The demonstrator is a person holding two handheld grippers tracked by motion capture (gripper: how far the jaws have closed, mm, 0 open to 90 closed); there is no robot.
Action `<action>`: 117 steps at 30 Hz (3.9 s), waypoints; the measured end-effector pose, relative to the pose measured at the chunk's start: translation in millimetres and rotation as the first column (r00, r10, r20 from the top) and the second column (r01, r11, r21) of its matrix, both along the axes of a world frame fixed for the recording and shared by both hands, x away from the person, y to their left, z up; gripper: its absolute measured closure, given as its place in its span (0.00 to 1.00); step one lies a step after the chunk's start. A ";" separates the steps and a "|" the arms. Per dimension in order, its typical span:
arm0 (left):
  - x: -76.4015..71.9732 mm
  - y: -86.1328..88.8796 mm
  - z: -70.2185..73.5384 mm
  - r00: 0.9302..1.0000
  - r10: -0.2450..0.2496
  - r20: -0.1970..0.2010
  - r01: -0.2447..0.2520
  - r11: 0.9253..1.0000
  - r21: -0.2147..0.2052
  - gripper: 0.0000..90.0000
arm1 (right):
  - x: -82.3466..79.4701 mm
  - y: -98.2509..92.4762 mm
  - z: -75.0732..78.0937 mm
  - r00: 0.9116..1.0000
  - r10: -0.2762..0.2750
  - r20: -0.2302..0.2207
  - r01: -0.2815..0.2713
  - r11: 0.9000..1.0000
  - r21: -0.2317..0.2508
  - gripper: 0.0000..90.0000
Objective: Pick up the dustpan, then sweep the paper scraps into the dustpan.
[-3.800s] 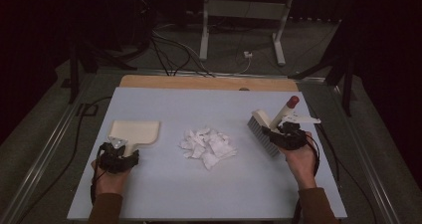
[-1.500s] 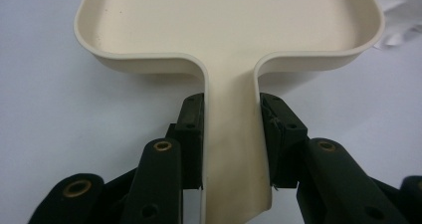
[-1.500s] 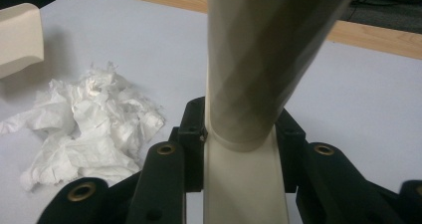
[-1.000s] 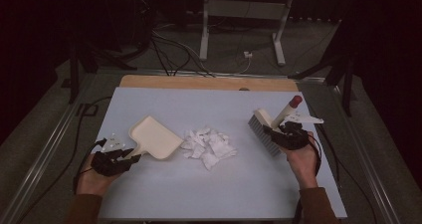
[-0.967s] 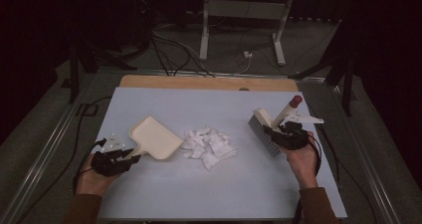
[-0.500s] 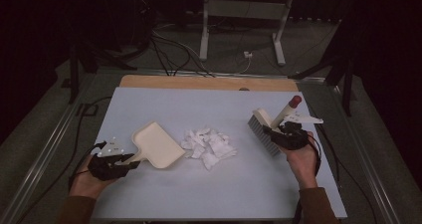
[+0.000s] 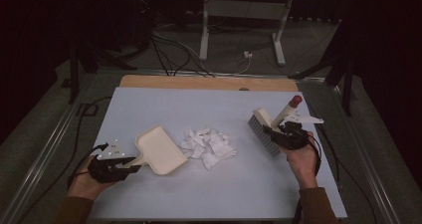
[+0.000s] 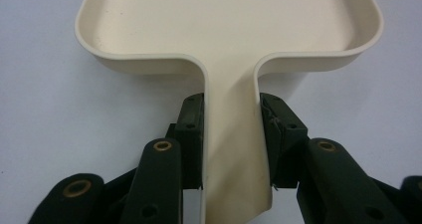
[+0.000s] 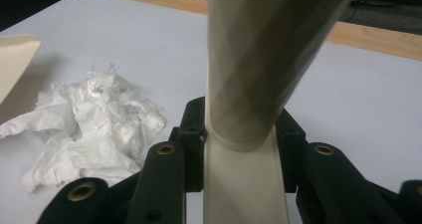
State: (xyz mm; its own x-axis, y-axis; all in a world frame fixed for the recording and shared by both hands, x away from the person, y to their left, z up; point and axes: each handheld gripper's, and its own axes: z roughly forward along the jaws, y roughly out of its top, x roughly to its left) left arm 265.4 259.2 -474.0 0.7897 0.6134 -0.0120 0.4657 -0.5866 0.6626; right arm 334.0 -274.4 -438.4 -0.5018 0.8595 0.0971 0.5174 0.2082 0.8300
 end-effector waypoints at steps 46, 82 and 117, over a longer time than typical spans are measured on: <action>10.4 -28.2 -3.7 0.990 -0.133 -0.048 0.137 0.987 0.088 0.74 | -0.7 -3.9 1.3 1.000 -0.015 0.006 0.015 1.000 0.015 0.74; 19.6 -35.3 -9.6 0.985 -0.146 -0.092 0.158 0.978 0.134 0.74 | 13.3 42.9 -16.2 0.997 -0.011 -0.075 0.009 1.000 -0.029 0.74; 26.9 -45.5 -12.4 0.982 -0.162 -0.101 0.175 0.976 0.128 0.74 | 16.3 147.7 -33.0 0.989 0.090 -0.118 -0.100 0.992 -0.078 0.74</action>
